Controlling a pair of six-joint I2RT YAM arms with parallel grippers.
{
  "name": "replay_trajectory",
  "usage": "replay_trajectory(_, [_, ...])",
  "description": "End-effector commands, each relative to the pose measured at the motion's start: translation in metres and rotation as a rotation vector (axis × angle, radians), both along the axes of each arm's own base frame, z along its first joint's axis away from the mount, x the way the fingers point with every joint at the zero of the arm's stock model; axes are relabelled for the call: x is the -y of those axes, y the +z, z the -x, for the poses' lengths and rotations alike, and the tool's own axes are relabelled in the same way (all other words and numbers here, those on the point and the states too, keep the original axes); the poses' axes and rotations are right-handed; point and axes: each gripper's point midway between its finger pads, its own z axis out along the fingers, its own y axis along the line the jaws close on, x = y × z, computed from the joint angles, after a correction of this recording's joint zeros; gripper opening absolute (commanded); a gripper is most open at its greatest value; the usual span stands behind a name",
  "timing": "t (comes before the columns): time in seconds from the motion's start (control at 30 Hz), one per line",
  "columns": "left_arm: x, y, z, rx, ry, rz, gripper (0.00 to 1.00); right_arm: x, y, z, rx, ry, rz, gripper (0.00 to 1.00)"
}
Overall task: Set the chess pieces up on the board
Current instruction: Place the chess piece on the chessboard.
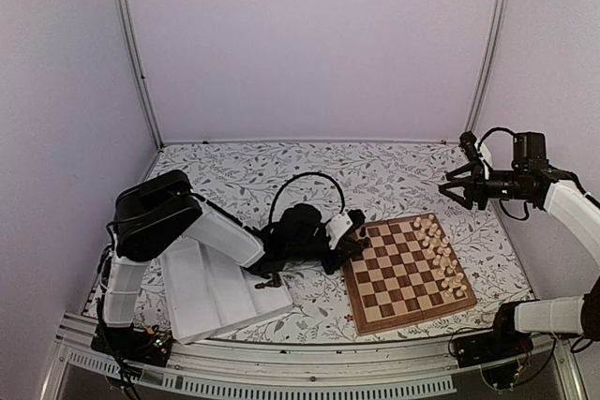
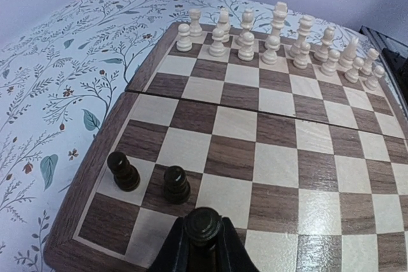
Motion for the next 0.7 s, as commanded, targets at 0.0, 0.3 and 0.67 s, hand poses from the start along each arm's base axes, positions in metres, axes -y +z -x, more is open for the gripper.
replay_trajectory(0.0, [-0.0042, 0.0084, -0.0015, 0.0, 0.001, 0.006, 0.13, -0.0015, 0.0002, 0.0021, 0.004, 0.021, -0.011, 0.56])
replay_trajectory(0.3, [-0.0088, 0.0126, 0.0032, 0.003, 0.002, 0.007, 0.12, -0.0017, 0.0004, 0.0026, 0.004, 0.024, -0.012, 0.56])
replay_trajectory(0.67, [-0.0064, 0.0115, 0.0042, 0.005, 0.004, 0.003, 0.24, -0.0027, -0.0007, 0.0029, -0.003, 0.032, -0.015, 0.56])
